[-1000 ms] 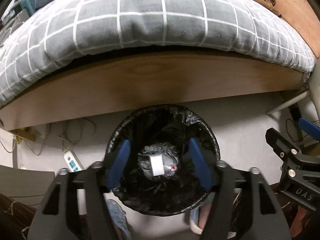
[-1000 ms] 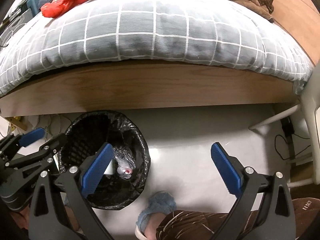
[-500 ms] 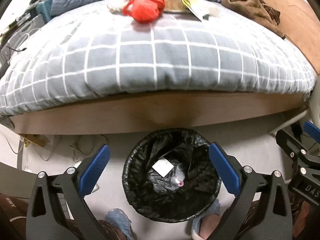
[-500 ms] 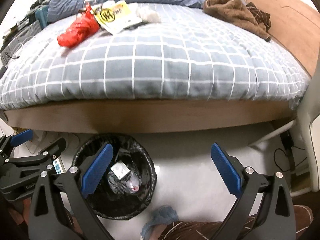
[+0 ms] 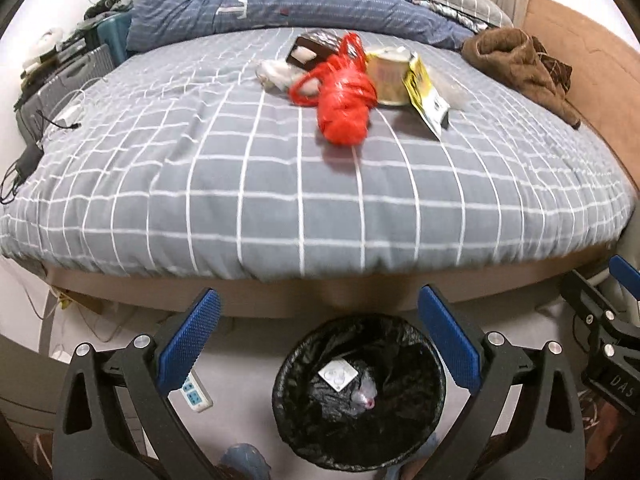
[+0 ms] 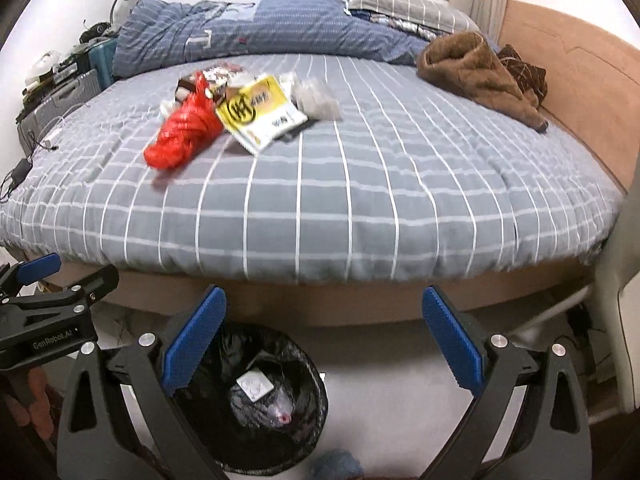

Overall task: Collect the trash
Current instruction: 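Move both open tools back over the trash on the bed, then grasp the red plastic bag with the left tool while the right tool grasps the bubble wrap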

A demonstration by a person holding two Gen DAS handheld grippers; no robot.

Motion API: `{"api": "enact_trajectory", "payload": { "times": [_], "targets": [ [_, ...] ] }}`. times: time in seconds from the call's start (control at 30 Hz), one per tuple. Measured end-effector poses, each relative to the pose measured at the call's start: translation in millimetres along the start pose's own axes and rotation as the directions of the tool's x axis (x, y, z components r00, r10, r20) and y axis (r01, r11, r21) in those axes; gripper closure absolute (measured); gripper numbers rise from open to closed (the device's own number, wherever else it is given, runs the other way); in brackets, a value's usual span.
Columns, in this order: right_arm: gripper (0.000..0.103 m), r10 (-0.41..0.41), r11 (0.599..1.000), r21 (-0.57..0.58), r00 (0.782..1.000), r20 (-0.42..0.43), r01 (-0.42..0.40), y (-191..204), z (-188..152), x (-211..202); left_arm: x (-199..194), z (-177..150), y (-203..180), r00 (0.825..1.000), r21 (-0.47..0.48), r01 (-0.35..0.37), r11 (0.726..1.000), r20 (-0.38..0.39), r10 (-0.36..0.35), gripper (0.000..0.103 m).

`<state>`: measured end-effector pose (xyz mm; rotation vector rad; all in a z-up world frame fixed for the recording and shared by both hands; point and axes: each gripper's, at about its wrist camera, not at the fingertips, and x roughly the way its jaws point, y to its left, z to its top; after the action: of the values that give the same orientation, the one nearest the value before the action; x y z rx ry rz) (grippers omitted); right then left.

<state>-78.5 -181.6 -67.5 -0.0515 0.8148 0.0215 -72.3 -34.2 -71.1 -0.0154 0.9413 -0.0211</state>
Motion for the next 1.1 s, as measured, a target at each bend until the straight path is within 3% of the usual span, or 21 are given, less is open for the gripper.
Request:
{"api": "enact_trajectory", "payload": {
  "times": [0.47,0.87,1.1],
  "targets": [
    [0.009,0.005,1.0,-0.017,0.999,0.043,-0.004,11,67,39,22,59,11,0.999,-0.028,-0.003,1.0,0.033,0.004,0.006],
    [0.008,-0.011,1.0,0.007,0.999,0.045,0.01,-4,130,104,58,113,5,0.999,-0.023,0.034,0.999,0.025,-0.034,0.006],
    [0.009,-0.02,1.0,0.013,0.998,0.051,0.019,-9,161,142,81,133,-2,1.0,0.021,-0.005,1.0,0.021,0.005,0.006]
  ]
}}
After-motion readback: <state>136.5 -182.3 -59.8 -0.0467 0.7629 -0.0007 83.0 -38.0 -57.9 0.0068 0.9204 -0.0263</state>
